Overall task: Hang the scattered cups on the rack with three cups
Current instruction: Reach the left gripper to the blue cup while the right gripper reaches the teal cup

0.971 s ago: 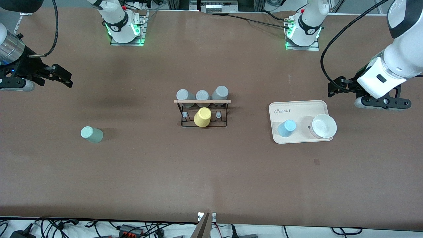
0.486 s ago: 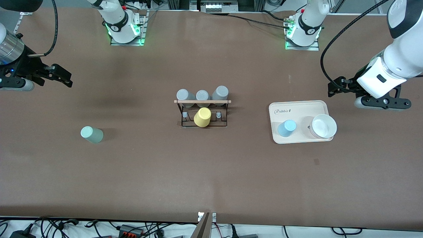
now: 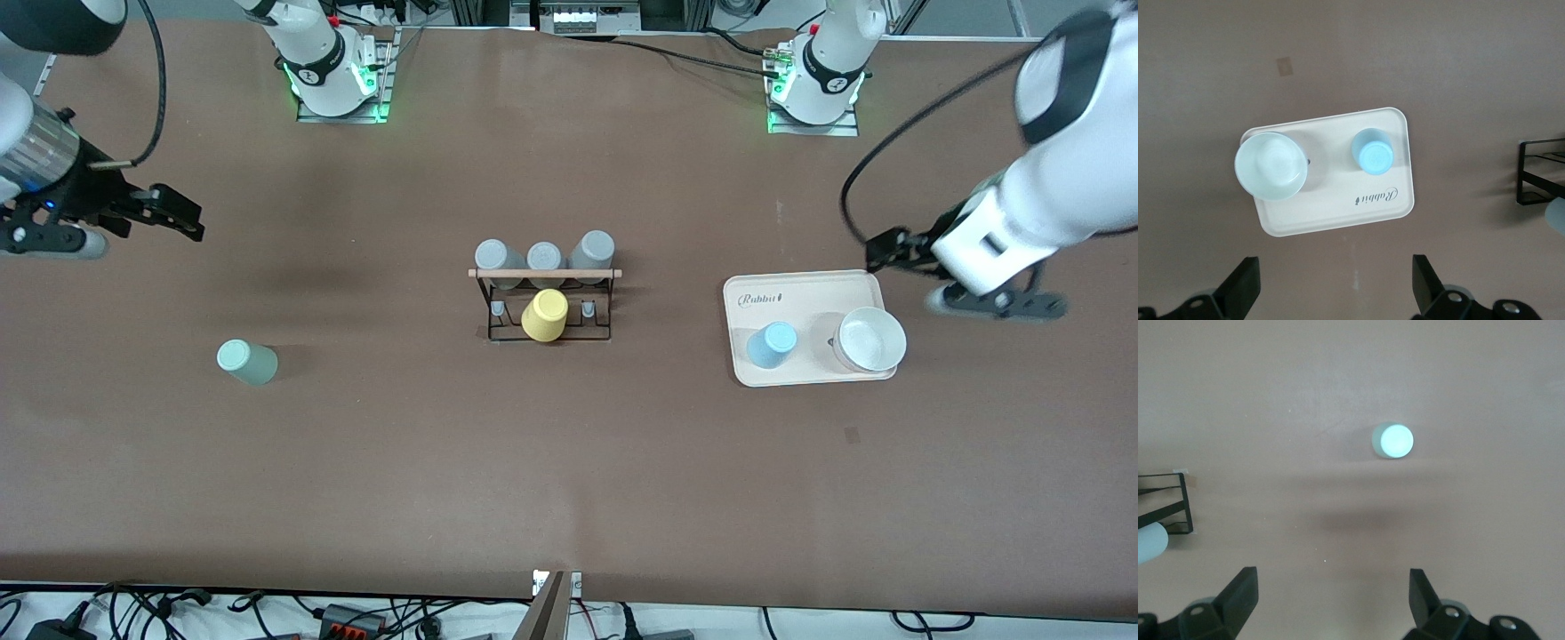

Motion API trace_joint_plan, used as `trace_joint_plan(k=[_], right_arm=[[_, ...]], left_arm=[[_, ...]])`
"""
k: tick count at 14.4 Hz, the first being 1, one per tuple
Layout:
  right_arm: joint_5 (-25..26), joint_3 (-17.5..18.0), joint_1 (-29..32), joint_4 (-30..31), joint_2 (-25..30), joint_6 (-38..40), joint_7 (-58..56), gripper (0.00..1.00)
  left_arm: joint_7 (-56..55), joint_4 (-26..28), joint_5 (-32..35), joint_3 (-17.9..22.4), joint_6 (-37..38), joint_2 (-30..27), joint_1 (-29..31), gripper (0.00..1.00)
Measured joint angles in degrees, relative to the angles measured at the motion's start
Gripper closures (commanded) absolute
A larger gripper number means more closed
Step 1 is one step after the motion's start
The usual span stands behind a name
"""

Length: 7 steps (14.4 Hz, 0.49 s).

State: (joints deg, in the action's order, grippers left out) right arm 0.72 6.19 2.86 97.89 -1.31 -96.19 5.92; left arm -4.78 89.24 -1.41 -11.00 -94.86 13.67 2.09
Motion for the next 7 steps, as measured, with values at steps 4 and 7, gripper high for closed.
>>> trace_joint_plan(k=[4, 7], right_arm=[[0.0, -0.4, 0.2, 0.1, -5.5, -1.1, 0.0, 0.0], [0.0, -0.4, 0.3, 0.1, -9.4, -3.8, 0.0, 0.0]], left_arm=[[0.0, 0.2, 0.2, -0.2, -10.0, 10.1, -1.1, 0.0], [0.0, 1.5, 0.4, -0.2, -15.8, 15.1, -1.3, 0.0]])
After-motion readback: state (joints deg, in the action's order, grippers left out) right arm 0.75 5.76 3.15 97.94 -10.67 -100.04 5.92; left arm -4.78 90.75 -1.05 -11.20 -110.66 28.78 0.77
